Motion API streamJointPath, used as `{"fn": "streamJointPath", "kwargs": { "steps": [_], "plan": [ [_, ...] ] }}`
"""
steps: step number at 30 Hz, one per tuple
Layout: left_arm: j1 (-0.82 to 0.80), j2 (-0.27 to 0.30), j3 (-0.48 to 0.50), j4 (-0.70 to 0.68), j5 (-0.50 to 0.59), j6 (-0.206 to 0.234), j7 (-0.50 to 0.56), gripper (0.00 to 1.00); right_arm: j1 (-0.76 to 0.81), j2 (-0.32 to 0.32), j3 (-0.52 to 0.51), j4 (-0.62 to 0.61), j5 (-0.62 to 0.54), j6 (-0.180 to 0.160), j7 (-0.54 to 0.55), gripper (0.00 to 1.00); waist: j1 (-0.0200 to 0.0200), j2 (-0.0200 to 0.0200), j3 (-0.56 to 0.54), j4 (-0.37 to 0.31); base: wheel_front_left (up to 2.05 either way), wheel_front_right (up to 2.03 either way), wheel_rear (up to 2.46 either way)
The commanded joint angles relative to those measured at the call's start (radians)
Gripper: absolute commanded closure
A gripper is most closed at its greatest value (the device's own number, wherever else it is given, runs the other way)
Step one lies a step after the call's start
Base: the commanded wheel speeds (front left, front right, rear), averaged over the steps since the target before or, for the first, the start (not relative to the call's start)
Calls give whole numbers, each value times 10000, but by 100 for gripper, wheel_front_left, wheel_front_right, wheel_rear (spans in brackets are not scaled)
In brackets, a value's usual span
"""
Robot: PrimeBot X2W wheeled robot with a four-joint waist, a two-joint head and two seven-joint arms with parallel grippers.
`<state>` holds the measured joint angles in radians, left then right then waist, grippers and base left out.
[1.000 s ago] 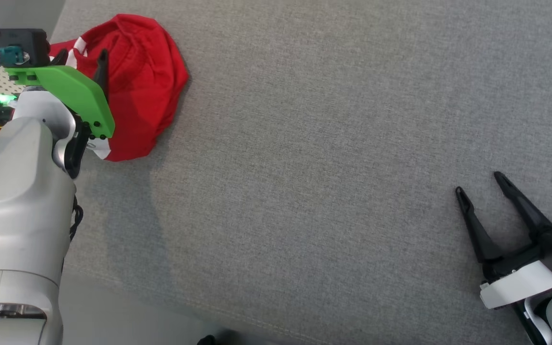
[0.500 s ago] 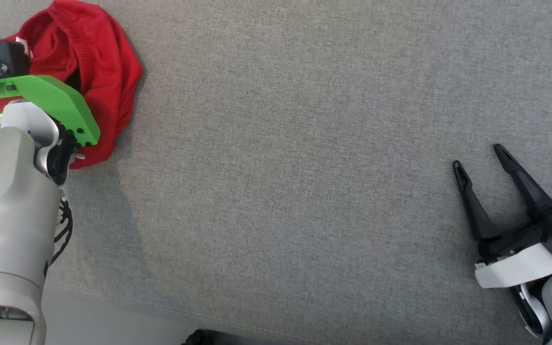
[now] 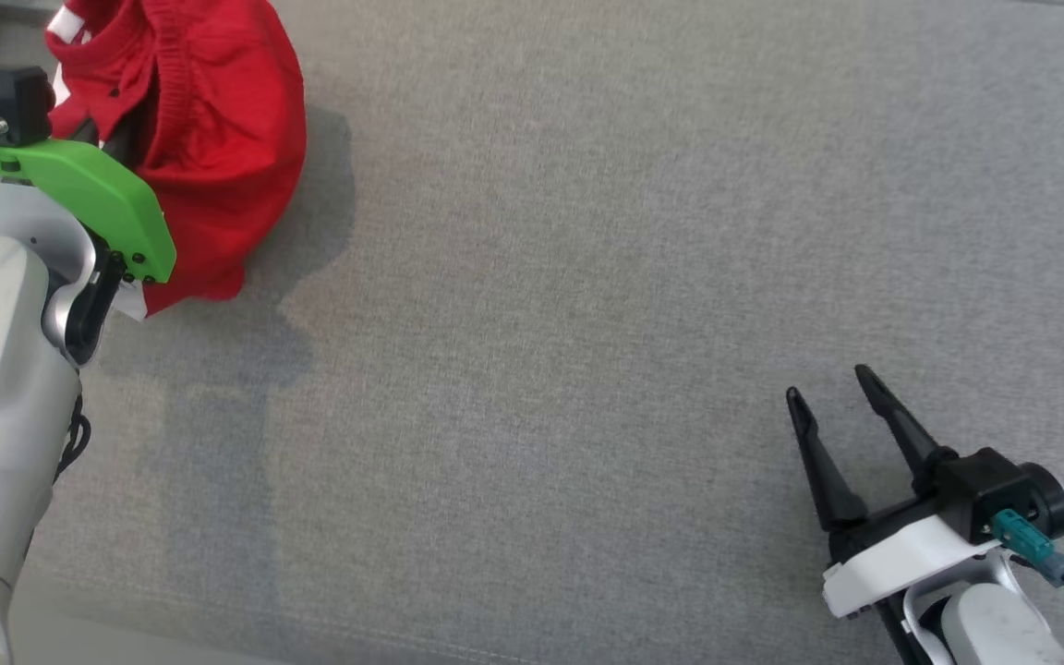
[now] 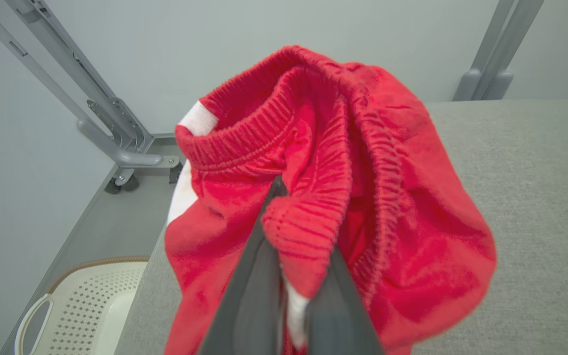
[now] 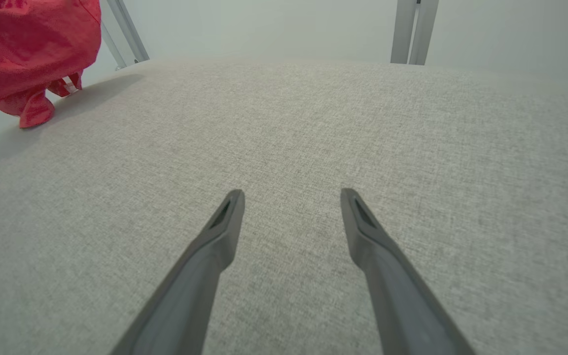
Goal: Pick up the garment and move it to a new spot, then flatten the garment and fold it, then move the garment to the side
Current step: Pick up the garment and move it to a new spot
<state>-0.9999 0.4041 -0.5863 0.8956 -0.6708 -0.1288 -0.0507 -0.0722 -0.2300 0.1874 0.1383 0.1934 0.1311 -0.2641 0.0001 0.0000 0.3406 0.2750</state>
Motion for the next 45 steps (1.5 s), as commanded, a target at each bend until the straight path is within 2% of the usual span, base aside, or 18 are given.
{"fn": "streamJointPath", "kwargs": {
  "steps": [1,7,13,19,24,26,32,39,40,41,45],
  "plan": [
    [43,213,-183,-254,-57,-15,-20,100,205,154,68,58,118,-7,0,0,-1,0,-1543,-776,0,0,0],
    [-56,813,-1132,-1724,-325,-15,192,100,574,690,221,170,183,-7,-1,0,-1,0,-2573,-1976,0,0,0],
    [25,804,-1559,-2883,-530,-15,364,100,728,941,233,182,202,-7,-1,0,-1,0,-3018,-3383,0,0,0],
    [305,129,-1824,-3584,-770,43,578,100,640,1091,189,106,203,-7,-1,0,-1,0,-2680,-4504,0,0,0],
    [530,-642,-2305,-3648,-638,68,505,100,412,1221,89,24,198,-7,-1,0,-1,0,-2062,-5045,0,0,0],
    [682,-1064,-2823,-3387,-285,57,385,100,274,1323,105,-11,187,-7,-1,0,-1,0,-1586,-5256,0,0,0],
    [990,-1796,-4159,-2123,655,21,-13,100,-50,1438,102,-92,157,-7,-1,0,-1,0,-740,-5428,0,0,0],
    [1584,-2631,-4918,-311,760,1,-608,100,-339,1529,163,-42,110,-7,-1,0,-1,0,-416,-5460,0,0,0],
    [1680,-2734,-5038,-69,777,-5,-670,88,-358,1532,202,-28,103,-7,-1,0,-1,0,-450,-5420,0,0,0],
    [1749,-2821,-5100,103,761,-8,-750,0,-349,1533,212,-5,94,-7,-1,0,-1,0,-504,-5376,0,0,0],
    [1892,-3170,-4999,385,592,41,-1600,0,-112,1464,188,45,76,-7,-1,0,-1,0,-994,-5019,0,0,0]
  ]
}}
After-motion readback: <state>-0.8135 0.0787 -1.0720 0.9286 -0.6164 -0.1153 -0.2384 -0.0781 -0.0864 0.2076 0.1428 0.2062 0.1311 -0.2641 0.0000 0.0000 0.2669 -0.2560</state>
